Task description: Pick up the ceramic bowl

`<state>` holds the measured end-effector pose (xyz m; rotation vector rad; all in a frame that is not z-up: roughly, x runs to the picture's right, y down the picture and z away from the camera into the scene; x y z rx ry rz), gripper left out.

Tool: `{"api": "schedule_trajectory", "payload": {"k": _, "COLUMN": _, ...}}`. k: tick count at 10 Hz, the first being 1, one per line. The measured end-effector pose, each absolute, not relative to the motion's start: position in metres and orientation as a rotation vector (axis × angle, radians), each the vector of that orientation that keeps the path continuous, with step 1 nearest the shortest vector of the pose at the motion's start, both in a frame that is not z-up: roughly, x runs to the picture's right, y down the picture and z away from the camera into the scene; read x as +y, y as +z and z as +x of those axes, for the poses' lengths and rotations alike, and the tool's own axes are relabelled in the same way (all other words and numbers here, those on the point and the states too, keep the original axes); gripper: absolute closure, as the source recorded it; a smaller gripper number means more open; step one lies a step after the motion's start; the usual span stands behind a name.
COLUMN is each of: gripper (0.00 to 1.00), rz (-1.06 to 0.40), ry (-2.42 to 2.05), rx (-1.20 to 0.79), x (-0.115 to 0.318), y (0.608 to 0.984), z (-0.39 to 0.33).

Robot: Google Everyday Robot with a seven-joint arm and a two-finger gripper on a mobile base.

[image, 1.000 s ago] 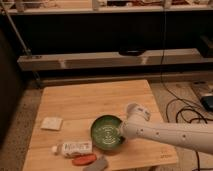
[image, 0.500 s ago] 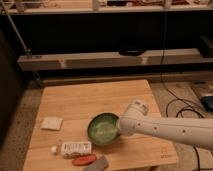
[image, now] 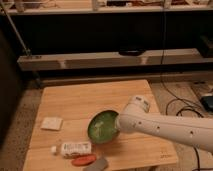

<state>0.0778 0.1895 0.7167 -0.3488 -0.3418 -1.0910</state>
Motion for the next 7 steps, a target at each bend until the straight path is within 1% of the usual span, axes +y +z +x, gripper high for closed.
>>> {"api": "schedule_trajectory", "payload": {"k": 4, "gripper": 0.87, "rz": -0.351, "ry": -1.109, "rx": -0.335, "x": 0.179, "y": 0.695, "z": 0.080}}
{"api": "schedule_trajectory", "payload": {"k": 7, "gripper": 0.87, "rz": -0.358, "ry": -1.126, "rx": -0.330, "x": 0.178, "y": 0.692, "z": 0.077}}
